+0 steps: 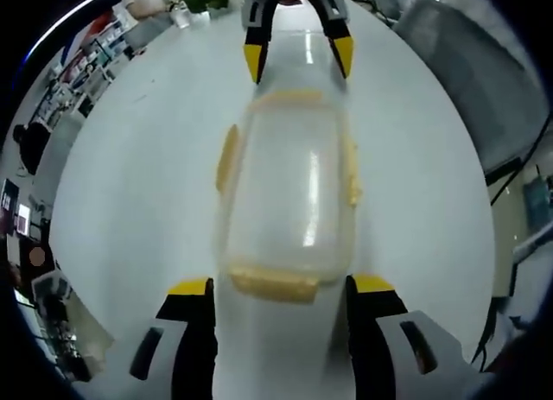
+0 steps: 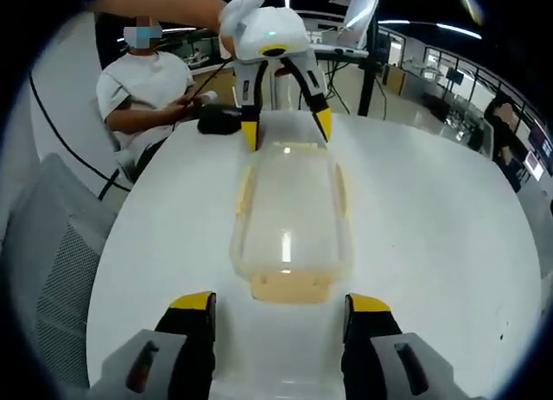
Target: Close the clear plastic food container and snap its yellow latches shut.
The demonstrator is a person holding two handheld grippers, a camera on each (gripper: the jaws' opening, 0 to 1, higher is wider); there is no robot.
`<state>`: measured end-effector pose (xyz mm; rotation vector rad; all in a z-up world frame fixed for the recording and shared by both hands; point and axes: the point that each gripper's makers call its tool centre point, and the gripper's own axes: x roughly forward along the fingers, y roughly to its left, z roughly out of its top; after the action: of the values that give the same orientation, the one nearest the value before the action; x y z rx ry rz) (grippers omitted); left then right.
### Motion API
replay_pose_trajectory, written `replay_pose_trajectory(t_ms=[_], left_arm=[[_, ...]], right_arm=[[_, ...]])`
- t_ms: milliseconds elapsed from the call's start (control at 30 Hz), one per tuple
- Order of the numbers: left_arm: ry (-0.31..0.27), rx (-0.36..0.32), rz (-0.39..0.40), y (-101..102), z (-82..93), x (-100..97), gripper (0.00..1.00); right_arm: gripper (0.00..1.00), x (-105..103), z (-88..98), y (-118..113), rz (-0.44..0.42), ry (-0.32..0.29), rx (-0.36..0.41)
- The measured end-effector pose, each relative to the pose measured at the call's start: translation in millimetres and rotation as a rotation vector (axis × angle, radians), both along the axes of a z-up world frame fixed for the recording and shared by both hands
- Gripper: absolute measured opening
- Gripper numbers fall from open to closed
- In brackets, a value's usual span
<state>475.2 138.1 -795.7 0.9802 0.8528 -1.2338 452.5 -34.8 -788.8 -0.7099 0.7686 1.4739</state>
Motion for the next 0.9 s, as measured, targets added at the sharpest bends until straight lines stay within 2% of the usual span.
replay_pose_trajectory(t_ms=[433,633,700,767,867,900], left_arm=[[0.029,0.029,-0.016,5,-3.8,5.0,0.58],[0.045,0.032,-0.031,1,-4.3,4.3,0.56],[0.047,0.03,-0.028,0,-4.1,6.0,0.56],[0.049,0.03,-0.034,0,-4.1,5.9,0.56],[0.058,0.021,-0.026,1,-5.3,7.4,0.56],[0.058,0.02,-0.028,1,-5.3,7.0,0.55]], right_arm=[[0.57,0,-6.3,8,0.006,0.007,-0.022],[0.54,2,-8.7,11,-0.002,0.015,-0.036],[0.52,4,-11.4,9,-0.01,0.009,-0.062],[0.53,1,-10.3,13,-0.007,0.02,-0.048],[0.51,2,-12.6,13,-0.002,-0.003,-0.069],[0.49,4,-16.4,10,-0.001,-0.02,-0.103]])
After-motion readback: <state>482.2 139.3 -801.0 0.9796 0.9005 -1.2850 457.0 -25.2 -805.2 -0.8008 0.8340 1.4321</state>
